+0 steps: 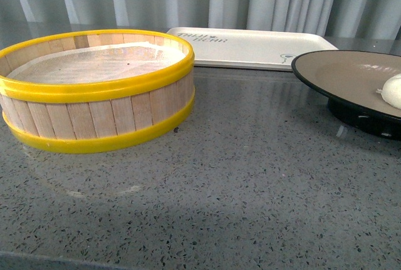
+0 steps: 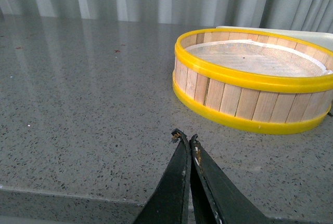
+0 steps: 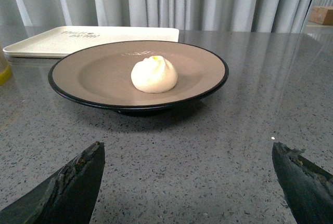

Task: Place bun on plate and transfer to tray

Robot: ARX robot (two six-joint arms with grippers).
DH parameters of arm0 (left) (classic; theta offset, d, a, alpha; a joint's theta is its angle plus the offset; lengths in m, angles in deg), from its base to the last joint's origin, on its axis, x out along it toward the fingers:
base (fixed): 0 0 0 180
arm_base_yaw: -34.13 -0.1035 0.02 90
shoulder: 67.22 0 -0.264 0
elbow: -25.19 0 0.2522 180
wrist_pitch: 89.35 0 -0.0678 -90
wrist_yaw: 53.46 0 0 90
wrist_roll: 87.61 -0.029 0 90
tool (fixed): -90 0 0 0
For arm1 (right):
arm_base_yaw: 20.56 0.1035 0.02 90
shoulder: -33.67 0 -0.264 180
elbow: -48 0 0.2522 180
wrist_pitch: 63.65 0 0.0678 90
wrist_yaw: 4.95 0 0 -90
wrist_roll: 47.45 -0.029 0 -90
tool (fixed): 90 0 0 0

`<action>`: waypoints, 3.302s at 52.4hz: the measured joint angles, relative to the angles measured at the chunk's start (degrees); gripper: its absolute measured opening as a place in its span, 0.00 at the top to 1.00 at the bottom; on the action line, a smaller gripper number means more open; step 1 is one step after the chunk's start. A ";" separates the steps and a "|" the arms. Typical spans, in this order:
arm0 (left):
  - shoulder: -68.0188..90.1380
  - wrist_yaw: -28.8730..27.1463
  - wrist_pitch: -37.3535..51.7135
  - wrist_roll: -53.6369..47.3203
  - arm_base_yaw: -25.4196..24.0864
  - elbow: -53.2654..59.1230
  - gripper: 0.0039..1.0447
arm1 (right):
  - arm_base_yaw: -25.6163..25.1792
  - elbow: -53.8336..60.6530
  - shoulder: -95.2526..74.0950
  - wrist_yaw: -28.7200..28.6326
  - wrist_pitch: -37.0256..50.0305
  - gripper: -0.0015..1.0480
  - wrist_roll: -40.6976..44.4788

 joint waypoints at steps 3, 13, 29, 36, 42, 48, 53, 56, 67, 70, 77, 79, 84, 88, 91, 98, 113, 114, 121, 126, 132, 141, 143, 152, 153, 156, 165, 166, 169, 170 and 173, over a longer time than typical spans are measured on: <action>-0.24 0.00 -0.09 0.00 0.00 0.00 0.96 | 0.00 0.00 0.00 -0.04 0.00 0.08 0.00; -0.26 0.00 -0.31 0.04 0.00 0.00 0.96 | 0.00 0.00 0.00 0.00 0.00 0.08 0.00; -0.26 0.00 -0.31 0.02 0.00 0.00 0.34 | 0.00 0.00 0.00 0.00 0.00 0.08 0.00; -0.24 0.00 -0.31 0.02 0.00 0.00 0.07 | 2.27 -0.33 -1.49 7.69 -0.02 0.08 2.51; -0.24 0.11 -0.31 0.02 0.00 0.00 0.06 | 6.95 -3.50 -14.25 33.07 9.33 0.08 10.67; -0.26 0.00 -0.31 0.02 0.00 0.00 0.06 | -4.63 -8.04 -26.25 23.19 21.35 0.08 6.95; -0.26 -0.02 -0.31 0.02 0.00 0.00 0.06 | -11.58 -11.82 -33.83 14.88 24.13 0.08 0.13; -0.26 -0.02 -0.31 0.02 0.00 0.00 0.06 | -15.65 -14.32 -38.69 9.70 24.06 0.08 -5.29; -0.26 -0.02 -0.31 0.02 0.00 0.00 0.06 | -22.12 -22.80 -53.70 -5.18 22.21 0.08 -27.96; -0.26 0.00 -0.31 0.02 0.00 0.00 0.06 | -21.70 -24.55 -56.22 -8.57 21.84 0.08 -34.29; -0.26 0.00 -0.31 0.02 0.00 0.00 0.06 | -18.16 -26.47 -59.47 -13.55 21.31 0.08 -47.45; -0.26 0.00 -0.31 0.02 0.00 0.00 0.06 | -16.44 -26.51 -60.30 -15.26 21.33 0.08 -51.93; -0.26 0.00 -0.31 0.02 0.00 0.00 0.06 | -13.92 -26.45 -61.42 -17.38 21.33 0.08 -58.40; -0.26 0.00 -0.31 0.02 0.00 0.00 0.06 | -12.85 -25.75 -61.64 -19.02 21.20 0.08 -62.47; -0.26 0.00 -0.31 0.02 0.00 0.00 0.06 | -12.72 -25.22 -61.64 -19.67 21.14 0.08 -64.22; -0.26 0.00 -0.31 0.02 0.00 0.00 0.06 | -13.00 -24.20 -61.35 -21.09 20.31 0.08 -65.99; -0.26 0.00 -0.31 0.02 0.00 0.00 0.06 | -15.69 -24.94 -67.60 -24.96 24.83 0.08 -69.00; -0.26 0.00 -0.31 0.02 0.00 0.00 0.06 | -15.69 -25.51 -68.78 -25.14 25.40 0.08 -69.31; -0.26 -0.02 -0.31 0.02 0.00 0.00 0.06 | -14.80 -28.92 -74.75 -25.53 28.24 0.18 -70.44; -0.26 0.00 -0.31 0.02 0.00 0.00 0.06 | -13.88 -30.60 -76.91 -25.11 28.41 0.35 -70.64; -0.26 -0.02 -0.31 0.02 0.00 0.00 0.06 | -13.40 -30.97 -77.40 -24.74 28.41 0.59 -70.55; -0.26 -0.02 -0.31 0.02 0.00 0.00 0.06 | -13.46 -30.86 -77.26 -25.35 28.48 0.94 -70.31; -0.26 -0.02 -0.31 0.02 0.00 0.00 0.06 | -13.46 -30.67 -77.09 -25.38 28.57 0.98 -69.75; -0.26 -0.02 -0.31 0.02 0.00 0.00 0.06 | -13.22 -29.18 -75.28 -24.90 29.40 0.98 -69.29; -0.26 -0.02 -0.31 0.02 0.00 0.00 0.06 | -13.20 -29.03 -75.06 -24.83 29.44 0.98 -69.31; -0.26 -0.02 -0.31 0.02 0.00 0.00 0.06 | -12.92 -28.09 -73.90 -24.24 29.88 0.98 -69.48; -0.26 -0.02 -0.31 0.02 0.00 0.00 0.06 | -11.72 -28.15 -71.54 -22.86 31.71 0.98 -69.83; -0.26 0.00 -0.31 0.02 0.00 0.00 0.06 | -11.61 -28.70 -71.71 -22.86 31.85 0.98 -69.94; -0.26 -0.02 -0.31 0.02 0.00 0.00 0.06 | -11.10 -31.54 -73.55 -22.99 33.03 0.98 -70.34; -0.26 -0.02 -0.31 0.02 0.00 0.00 0.06 | -10.95 -32.54 -74.27 -22.99 33.20 0.98 -70.42; -0.26 0.00 -0.31 0.02 0.00 0.00 0.06 | -10.54 -35.45 -76.48 -22.95 33.62 0.98 -70.62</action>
